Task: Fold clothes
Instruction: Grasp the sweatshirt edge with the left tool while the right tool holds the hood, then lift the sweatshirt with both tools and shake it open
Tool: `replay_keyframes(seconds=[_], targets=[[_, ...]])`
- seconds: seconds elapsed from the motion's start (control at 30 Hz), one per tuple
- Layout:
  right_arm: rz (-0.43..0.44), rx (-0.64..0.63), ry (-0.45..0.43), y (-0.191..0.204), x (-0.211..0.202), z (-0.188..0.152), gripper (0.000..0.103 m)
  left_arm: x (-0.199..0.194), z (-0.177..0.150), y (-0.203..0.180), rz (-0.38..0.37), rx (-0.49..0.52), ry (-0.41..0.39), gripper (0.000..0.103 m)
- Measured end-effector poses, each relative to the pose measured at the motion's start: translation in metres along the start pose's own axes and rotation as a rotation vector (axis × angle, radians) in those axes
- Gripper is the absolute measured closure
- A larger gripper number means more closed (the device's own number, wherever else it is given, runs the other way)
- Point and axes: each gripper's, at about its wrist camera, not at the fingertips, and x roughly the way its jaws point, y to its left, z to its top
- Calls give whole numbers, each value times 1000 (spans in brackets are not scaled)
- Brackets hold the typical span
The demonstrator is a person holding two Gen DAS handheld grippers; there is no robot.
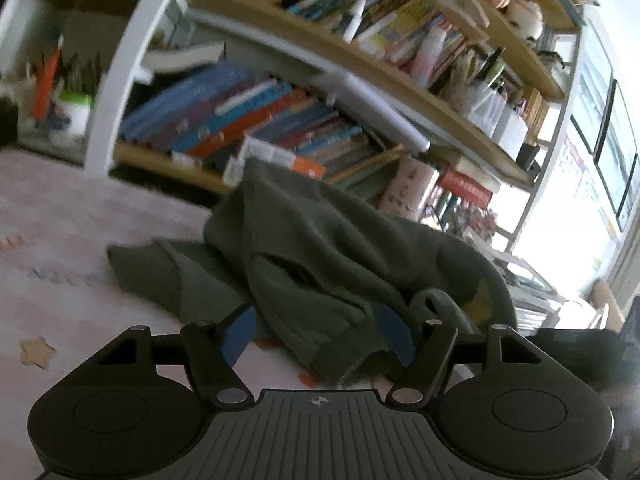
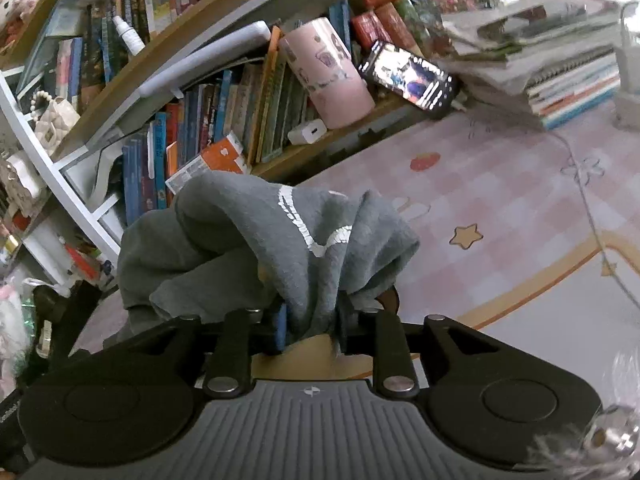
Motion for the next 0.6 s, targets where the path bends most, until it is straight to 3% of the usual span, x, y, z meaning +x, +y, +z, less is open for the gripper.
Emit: replay_keyframes(seconds=[0.13,0.43,0.6], targets=[[54,65,2,-13,14,-3,78,21,-1,-11,3,-8,56,33],[131,199,-54,-50,12,3,78,59,0,-14,99,-102,110,34],[167,221,-17,-51,13,1,78,76,1,-22,107,-90,148,34]])
